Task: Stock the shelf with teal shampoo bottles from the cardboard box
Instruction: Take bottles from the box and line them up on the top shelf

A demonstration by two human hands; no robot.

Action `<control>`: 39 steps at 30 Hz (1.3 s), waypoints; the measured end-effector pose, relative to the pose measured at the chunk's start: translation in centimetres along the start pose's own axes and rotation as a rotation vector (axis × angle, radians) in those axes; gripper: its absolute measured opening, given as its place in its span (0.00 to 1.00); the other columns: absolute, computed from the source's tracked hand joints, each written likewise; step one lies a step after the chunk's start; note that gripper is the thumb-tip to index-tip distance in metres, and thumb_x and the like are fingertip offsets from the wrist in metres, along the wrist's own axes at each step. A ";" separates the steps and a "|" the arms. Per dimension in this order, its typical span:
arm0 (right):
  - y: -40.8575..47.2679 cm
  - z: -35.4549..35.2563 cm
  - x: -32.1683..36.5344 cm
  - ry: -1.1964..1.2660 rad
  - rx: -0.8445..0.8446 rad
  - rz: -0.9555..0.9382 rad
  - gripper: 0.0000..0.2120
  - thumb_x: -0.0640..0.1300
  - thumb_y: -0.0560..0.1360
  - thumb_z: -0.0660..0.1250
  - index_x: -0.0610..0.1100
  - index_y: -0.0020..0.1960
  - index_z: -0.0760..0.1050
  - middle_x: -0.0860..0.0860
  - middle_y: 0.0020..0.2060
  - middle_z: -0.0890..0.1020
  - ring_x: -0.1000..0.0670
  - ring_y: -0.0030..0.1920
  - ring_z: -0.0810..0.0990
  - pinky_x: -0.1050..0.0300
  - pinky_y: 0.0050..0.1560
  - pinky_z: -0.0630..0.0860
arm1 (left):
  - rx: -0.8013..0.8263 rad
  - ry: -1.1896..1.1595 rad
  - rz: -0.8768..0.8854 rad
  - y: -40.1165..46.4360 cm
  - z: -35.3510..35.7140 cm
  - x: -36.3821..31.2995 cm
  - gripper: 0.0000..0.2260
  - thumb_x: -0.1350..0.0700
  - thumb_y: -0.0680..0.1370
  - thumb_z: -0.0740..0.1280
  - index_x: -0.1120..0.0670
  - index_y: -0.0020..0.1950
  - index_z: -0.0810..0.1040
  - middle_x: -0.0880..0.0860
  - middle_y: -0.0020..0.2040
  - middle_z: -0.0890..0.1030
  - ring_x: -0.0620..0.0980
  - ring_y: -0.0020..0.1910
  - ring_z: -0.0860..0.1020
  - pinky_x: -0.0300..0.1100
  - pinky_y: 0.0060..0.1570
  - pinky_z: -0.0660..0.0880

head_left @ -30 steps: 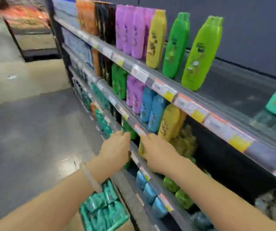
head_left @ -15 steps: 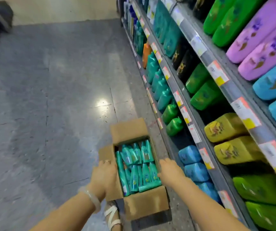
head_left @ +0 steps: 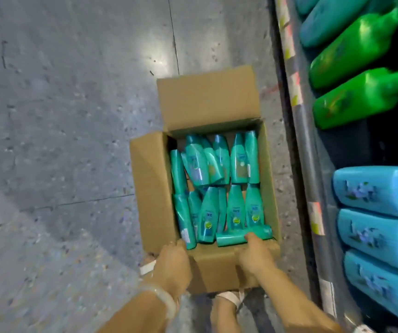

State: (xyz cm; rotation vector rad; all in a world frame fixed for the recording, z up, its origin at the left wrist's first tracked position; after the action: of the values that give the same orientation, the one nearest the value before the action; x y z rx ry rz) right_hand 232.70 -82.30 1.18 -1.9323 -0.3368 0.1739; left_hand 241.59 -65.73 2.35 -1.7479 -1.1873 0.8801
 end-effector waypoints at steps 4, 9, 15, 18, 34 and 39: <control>6.9 3.5 -3.7 0.448 -0.052 0.278 0.24 0.45 0.76 0.66 0.32 0.66 0.68 0.39 0.63 0.75 0.40 0.62 0.73 0.54 0.57 0.70 | -0.094 -0.194 0.063 7.4 2.5 -2.9 0.16 0.62 0.77 0.61 0.59 0.64 0.67 0.57 0.62 0.72 0.56 0.63 0.72 0.43 0.61 0.68; 12.9 7.0 -5.7 0.817 -0.119 0.422 0.25 0.45 0.65 0.73 0.36 0.58 0.75 0.40 0.57 0.80 0.37 0.57 0.78 0.43 0.59 0.76 | -0.164 -0.308 -0.031 13.2 3.2 -5.2 0.20 0.56 0.76 0.65 0.62 0.64 0.64 0.61 0.63 0.70 0.59 0.62 0.70 0.47 0.60 0.67; 17.0 8.8 -5.6 1.192 -0.109 0.597 0.39 0.49 0.57 0.80 0.40 0.62 0.68 0.42 0.55 0.77 0.40 0.50 0.81 0.49 0.36 0.80 | -0.239 -0.208 -0.140 15.5 3.3 -5.7 0.29 0.48 0.72 0.70 0.62 0.64 0.63 0.60 0.63 0.68 0.58 0.61 0.70 0.46 0.57 0.69; 17.2 9.1 -5.3 1.283 -0.148 0.639 0.38 0.46 0.57 0.79 0.41 0.62 0.66 0.41 0.55 0.78 0.38 0.48 0.81 0.38 0.44 0.80 | -0.223 -0.254 -0.159 16.2 3.2 -5.7 0.29 0.49 0.70 0.73 0.61 0.62 0.64 0.60 0.62 0.69 0.60 0.61 0.71 0.48 0.56 0.70; -1.4 -5.0 4.7 1.511 0.242 -0.218 0.23 0.35 0.66 0.68 0.40 0.61 0.72 0.43 0.48 0.82 0.46 0.42 0.82 0.47 0.49 0.80 | -0.383 -1.202 0.185 0.6 -9.7 -4.0 0.21 0.68 0.70 0.71 0.57 0.54 0.62 0.48 0.42 0.76 0.32 0.32 0.78 0.28 0.31 0.76; -12.3 -13.8 8.0 1.401 0.216 -0.438 0.18 0.37 0.70 0.69 0.41 0.60 0.73 0.44 0.48 0.83 0.44 0.45 0.83 0.47 0.48 0.81 | -0.405 -1.143 0.439 -9.1 -19.1 -7.6 0.22 0.65 0.71 0.72 0.53 0.56 0.63 0.50 0.46 0.78 0.41 0.40 0.80 0.35 0.39 0.80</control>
State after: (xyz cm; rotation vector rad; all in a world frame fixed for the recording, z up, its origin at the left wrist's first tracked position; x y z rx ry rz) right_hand 242.28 -87.73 18.07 -1.3171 0.2143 -1.3096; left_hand 252.68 -75.63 19.22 -1.8577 -1.7819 2.2051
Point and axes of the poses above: each hand's wrist, its own y-axis towards the middle knuckle, its own z-axis out of the palm, x = y × z, the point moved 6 cm from there along y, towards the middle knuckle
